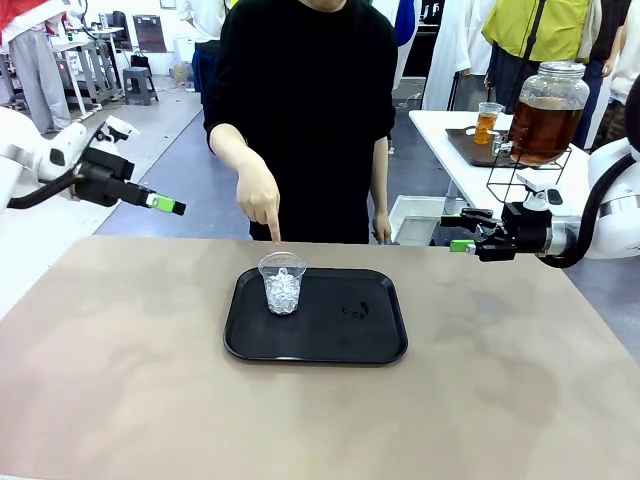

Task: Pour the drink into the iced cup.
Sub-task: Pick up the iced cup indicated by the human and present it to them.

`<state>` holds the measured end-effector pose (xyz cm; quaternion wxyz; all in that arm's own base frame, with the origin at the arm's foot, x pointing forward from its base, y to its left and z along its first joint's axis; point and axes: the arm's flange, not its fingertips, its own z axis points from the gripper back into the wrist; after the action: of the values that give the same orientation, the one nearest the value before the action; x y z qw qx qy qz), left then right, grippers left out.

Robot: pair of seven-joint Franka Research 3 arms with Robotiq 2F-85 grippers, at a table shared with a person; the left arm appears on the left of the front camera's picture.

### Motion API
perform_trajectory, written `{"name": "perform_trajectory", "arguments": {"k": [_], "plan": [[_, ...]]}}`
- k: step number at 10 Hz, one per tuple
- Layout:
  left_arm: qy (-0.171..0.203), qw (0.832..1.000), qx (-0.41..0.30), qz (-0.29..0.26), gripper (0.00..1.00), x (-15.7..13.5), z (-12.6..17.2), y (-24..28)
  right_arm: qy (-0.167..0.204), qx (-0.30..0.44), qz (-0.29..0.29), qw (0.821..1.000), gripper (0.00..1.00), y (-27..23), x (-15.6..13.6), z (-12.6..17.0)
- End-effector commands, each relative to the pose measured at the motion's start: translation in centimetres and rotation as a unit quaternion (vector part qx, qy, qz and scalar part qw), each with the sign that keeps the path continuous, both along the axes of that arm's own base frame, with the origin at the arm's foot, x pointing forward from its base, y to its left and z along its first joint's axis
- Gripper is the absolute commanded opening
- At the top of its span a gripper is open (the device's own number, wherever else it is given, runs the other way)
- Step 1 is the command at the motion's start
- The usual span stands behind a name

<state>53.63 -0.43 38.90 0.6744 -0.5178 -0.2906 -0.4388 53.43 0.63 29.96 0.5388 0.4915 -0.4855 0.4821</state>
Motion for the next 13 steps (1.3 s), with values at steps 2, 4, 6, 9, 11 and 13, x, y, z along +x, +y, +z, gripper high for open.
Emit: {"name": "perform_trajectory", "arguments": {"k": [2,4,6,9,11,13], "plan": [[-0.121,0.992,0.018,0.012,1.0,-1.1,-1.7,-0.6,-0.001,0.0,0.002,1.0,1.0,0.2,0.1,0.3],[-0.102,0.995,0.011,0.008,1.0,-1.4,-1.4,-1.2,-0.001,0.0,0.002,1.0,1.0,0.2,0.1,0.3],[-0.111,0.994,0.022,-0.003,1.0,-0.2,-1.7,0.0,-0.001,0.0,0.002,1.0,1.0,0.2,0.1,0.3],[-0.112,0.993,0.024,0.001,1.0,-0.4,-1.9,-0.3,-0.001,0.0,0.002,1.0,1.0,0.2,0.1,0.3],[-0.174,0.984,0.016,-0.019,1.0,-0.5,-3.9,-1.1,-0.001,0.0,0.002,1.0,1.0,0.2,0.1,0.3],[-0.209,0.978,0.008,-0.021,1.0,-1.0,-5.4,-1.8,-0.001,0.0,0.002,1.0,1.0,0.2,0.1,0.3]]}}
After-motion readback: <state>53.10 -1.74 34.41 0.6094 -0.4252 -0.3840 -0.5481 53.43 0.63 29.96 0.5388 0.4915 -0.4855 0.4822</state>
